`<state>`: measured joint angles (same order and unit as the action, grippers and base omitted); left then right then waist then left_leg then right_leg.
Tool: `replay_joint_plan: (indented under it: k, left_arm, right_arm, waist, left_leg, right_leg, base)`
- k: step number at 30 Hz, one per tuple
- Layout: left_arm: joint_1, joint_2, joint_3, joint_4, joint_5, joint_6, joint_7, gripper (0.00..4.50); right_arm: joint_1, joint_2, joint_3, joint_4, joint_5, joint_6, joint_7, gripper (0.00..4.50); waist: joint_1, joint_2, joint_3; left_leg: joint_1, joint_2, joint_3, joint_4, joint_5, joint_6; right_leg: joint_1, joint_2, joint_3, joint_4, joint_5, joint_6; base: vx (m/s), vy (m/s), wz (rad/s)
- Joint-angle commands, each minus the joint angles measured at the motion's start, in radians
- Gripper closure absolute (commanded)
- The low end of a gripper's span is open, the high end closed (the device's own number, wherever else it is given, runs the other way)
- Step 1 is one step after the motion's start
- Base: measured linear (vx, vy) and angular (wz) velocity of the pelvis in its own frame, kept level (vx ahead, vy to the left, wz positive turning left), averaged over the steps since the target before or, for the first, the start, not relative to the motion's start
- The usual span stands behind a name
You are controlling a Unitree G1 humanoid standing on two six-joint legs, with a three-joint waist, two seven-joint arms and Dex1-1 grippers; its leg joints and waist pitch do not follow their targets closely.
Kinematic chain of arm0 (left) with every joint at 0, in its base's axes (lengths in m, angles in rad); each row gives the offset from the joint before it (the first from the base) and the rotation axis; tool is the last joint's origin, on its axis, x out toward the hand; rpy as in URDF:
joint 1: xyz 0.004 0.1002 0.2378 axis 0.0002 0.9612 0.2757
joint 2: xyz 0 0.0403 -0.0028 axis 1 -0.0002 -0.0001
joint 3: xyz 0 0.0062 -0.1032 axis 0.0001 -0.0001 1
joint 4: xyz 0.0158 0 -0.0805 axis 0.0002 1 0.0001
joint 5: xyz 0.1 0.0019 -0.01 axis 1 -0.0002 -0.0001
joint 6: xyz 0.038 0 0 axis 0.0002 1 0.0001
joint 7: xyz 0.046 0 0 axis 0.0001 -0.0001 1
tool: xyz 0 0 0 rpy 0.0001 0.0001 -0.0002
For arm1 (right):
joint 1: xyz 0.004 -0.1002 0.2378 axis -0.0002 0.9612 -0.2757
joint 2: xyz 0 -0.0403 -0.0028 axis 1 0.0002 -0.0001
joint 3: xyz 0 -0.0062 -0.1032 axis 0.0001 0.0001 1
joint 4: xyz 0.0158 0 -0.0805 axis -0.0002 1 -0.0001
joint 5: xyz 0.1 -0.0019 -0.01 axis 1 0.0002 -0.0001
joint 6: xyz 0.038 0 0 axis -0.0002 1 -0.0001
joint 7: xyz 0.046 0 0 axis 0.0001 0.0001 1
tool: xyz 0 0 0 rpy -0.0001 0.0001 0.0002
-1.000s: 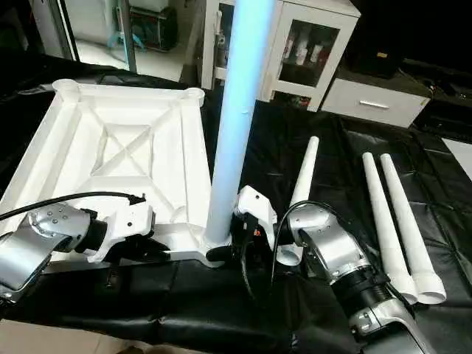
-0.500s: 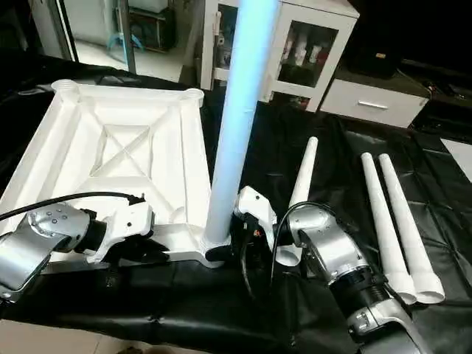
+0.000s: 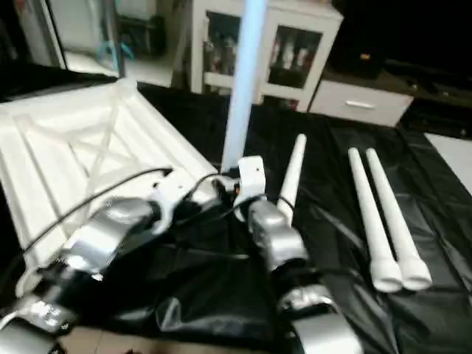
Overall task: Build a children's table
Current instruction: Rotate leg to tighten
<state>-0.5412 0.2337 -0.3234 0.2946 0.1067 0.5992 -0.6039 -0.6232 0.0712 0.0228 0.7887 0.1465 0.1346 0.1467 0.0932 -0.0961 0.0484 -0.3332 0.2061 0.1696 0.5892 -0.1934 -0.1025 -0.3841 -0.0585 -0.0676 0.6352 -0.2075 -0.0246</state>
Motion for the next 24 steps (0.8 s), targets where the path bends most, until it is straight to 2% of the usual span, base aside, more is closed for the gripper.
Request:
replay_joint_plan:
  k: [1,2,6,7,9,10,12,13,14,15,16,17,18,19,20,23,24]
  left_arm:
    - [-0.031,-0.017,-0.001,0.063,0.057,-0.024,0.099,4.5]
    - [-0.031,-0.014,-0.005,0.06,0.054,-0.027,0.094,4.5]
    - [-0.018,0.002,-0.016,0.043,0.046,-0.028,0.065,4.5]
    - [-0.016,0.004,-0.017,0.041,0.045,-0.03,0.061,4.5]
    - [-0.007,0.016,-0.023,0.032,0.041,-0.033,0.041,4.5]
    - [0.009,0.036,-0.031,0.013,0.036,-0.04,0.007,4.5]
    - [0.03,0.069,-0.045,-0.015,0.026,-0.06,-0.06,4.5]
    - [0.042,0.088,-0.05,-0.03,0.021,-0.058,-0.09,4.5]
    - [0.063,0.133,-0.066,-0.06,0.005,-0.077,-0.163,4.5]
    - [0.065,0.138,-0.068,-0.063,0.003,-0.077,-0.17,4.5]
    - [0.073,0.155,-0.073,-0.075,-0.005,-0.08,-0.197,4.5]
    - [0.098,0.193,-0.075,-0.109,-0.045,-0.121,-0.278,4.5]
    - [0.098,0.193,-0.075,-0.109,-0.045,-0.121,-0.278,4.5]
    - [0.12,0.234,-0.077,-0.144,-0.065,-0.127,-0.331,4.5]
    - [0.128,0.246,-0.08,-0.153,-0.072,-0.134,-0.35,4.5]
    - [0.169,0.319,-0.093,-0.205,-0.108,-0.161,-0.459,4.5]
    - [0.169,0.319,-0.093,-0.205,-0.108,-0.161,-0.459,4.5]
  right_arm:
    - [0.002,0.071,0.026,0.031,0.003,-0.014,0.019,1.8]
    - [-0.007,0.082,0.022,0.023,0.022,-0.024,0.073,1.8]
    - [-0.006,0.068,0.029,-0.001,0.024,-0.036,0.13,1.8]
    - [-0.005,0.067,0.028,-0.006,0.03,-0.035,0.15,1.45]
    - [0.0,0.054,0.024,-0.018,0.029,-0.048,0.147,1.1]
    - [0.006,0.034,0.015,-0.039,0.036,-0.054,0.157,1.07]
    - [0.013,0.006,0.006,-0.068,0.039,-0.052,0.187,1.01]
    - [0.018,-0.013,0.005,-0.09,0.041,-0.04,0.207,0.91]
    - [0.03,-0.055,0.013,-0.137,0.047,-0.007,0.26,0.78]
    - [0.031,-0.06,0.014,-0.141,0.048,-0.003,0.266,0.7]
    - [0.035,-0.076,0.018,-0.158,0.051,0.011,0.29,0.65]
    - [0.042,-0.126,0.046,-0.187,0.034,0.047,0.355,0.58]
    - [0.042,-0.126,0.046,-0.187,0.034,0.047,0.355,0.47]
    - [0.059,-0.183,0.084,-0.234,0.035,0.078,0.462,0.26]
    - [0.065,-0.199,0.094,-0.25,0.039,0.089,0.491,0.26]
    - [0.113,-0.319,0.164,-0.372,0.061,0.141,0.72,0.1]
    - [0.113,-0.319,0.164,-0.372,0.061,0.141,0.72,0.1]
  waist:
    - [-0.004,0.02,-0.052]
    - [-0.004,0.021,-0.052]
    - [-0.005,0.022,-0.052]
    - [-0.005,0.022,-0.052]
    - [-0.005,0.022,-0.052]
    - [-0.004,0.025,-0.052]
    - [-0.007,0.023,-0.052]
    - [-0.008,0.023,-0.055]
    - [-0.008,0.026,-0.055]
    - [-0.007,0.023,-0.058]
    - [-0.008,0.026,-0.061]
    - [-0.005,0.036,-0.063]
    - [-0.005,0.031,-0.062]
    - [-0.004,0.032,-0.059]
    - [-0.001,0.033,-0.059]
    - [0.005,0.032,-0.052]
    - [0.007,0.031,-0.052]
  left_leg:
    - [0.001,0.028,-0.013,-0.081,-0.268,-0.048]
    - [0.0,0.027,-0.012,-0.081,-0.262,-0.046]
    - [-0.003,0.028,-0.011,-0.082,-0.236,-0.038]
    - [-0.004,0.029,-0.01,-0.082,-0.235,-0.036]
    - [-0.004,0.029,-0.01,-0.082,-0.229,-0.033]
    - [-0.006,0.029,-0.01,-0.082,-0.226,-0.03]
    - [-0.008,0.028,-0.011,-0.083,-0.223,-0.023]
    - [-0.013,0.03,-0.012,-0.082,-0.196,-0.02]
    - [-0.012,0.031,-0.01,-0.081,-0.184,-0.018]
    - [-0.014,0.029,-0.009,-0.078,-0.143,-0.009]
    - [-0.013,0.029,-0.009,-0.076,-0.121,-0.008]
    - [-0.009,0.029,-0.007,-0.071,-0.084,-0.001]
    - [-0.013,0.027,-0.004,-0.069,-0.057,0.009]
    - [-0.009,0.027,-0.002,-0.07,-0.064,0.007]
    - [-0.007,0.028,-0.001,-0.07,-0.077,0.009]
    - [-0.007,0.031,-0.003,-0.076,-0.144,0.006]
    - [-0.007,0.033,-0.003,-0.076,-0.152,0.006]
  right_leg:
    - [0.022,-0.085,0.055,-0.092,-0.276,-0.109]
    - [0.024,-0.084,0.055,-0.091,-0.262,-0.109]
    - [0.028,-0.084,0.055,-0.086,-0.211,-0.119]
    - [0.028,-0.083,0.056,-0.086,-0.206,-0.121]
    - [0.029,-0.084,0.056,-0.085,-0.201,-0.125]
    - [0.031,-0.085,0.056,-0.085,-0.197,-0.125]
    - [0.033,-0.085,0.056,-0.086,-0.205,-0.124]
    - [0.039,-0.086,0.056,-0.083,-0.179,-0.127]
    - [0.035,-0.085,0.057,-0.082,-0.161,-0.13]
    - [0.042,-0.083,0.057,-0.074,-0.102,-0.137]
    - [0.04,-0.081,0.056,-0.068,-0.065,-0.148]
    - [0.036,-0.078,0.055,-0.062,0.003,-0.164]
    - [0.038,-0.075,0.055,-0.059,0.059,-0.18]
    - [0.037,-0.072,0.054,-0.059,0.064,-0.194]
    - [0.036,-0.073,0.054,-0.061,0.056,-0.197]
    - [0.04,-0.075,0.055,-0.07,-0.037,-0.186]
    - [0.039,-0.077,0.055,-0.071,-0.045,-0.181]
  base:
    - [0.0,0.0,0.0]
    - [0.0,0.0,0.0]
    - [0.0,0.0,0.0]
    - [0.0,0.0,0.0]
    - [0.0,0.0,0.0]
    - [0.0,0.0,0.0]
    - [0.0,0.0,0.0]
    - [0.0,0.0,0.0]
    - [0.0,0.0,0.0]
    - [0.0,0.0,0.0]
    - [0.0,0.0,0.0]
    - [0.0,0.0,0.0]
    - [0.0,0.0,0.0]
    - [0.0,0.0,0.0]
    - [0.0,0.0,0.0]
    - [0.0,0.0,0.0]
    - [0.0,0.0,0.0]
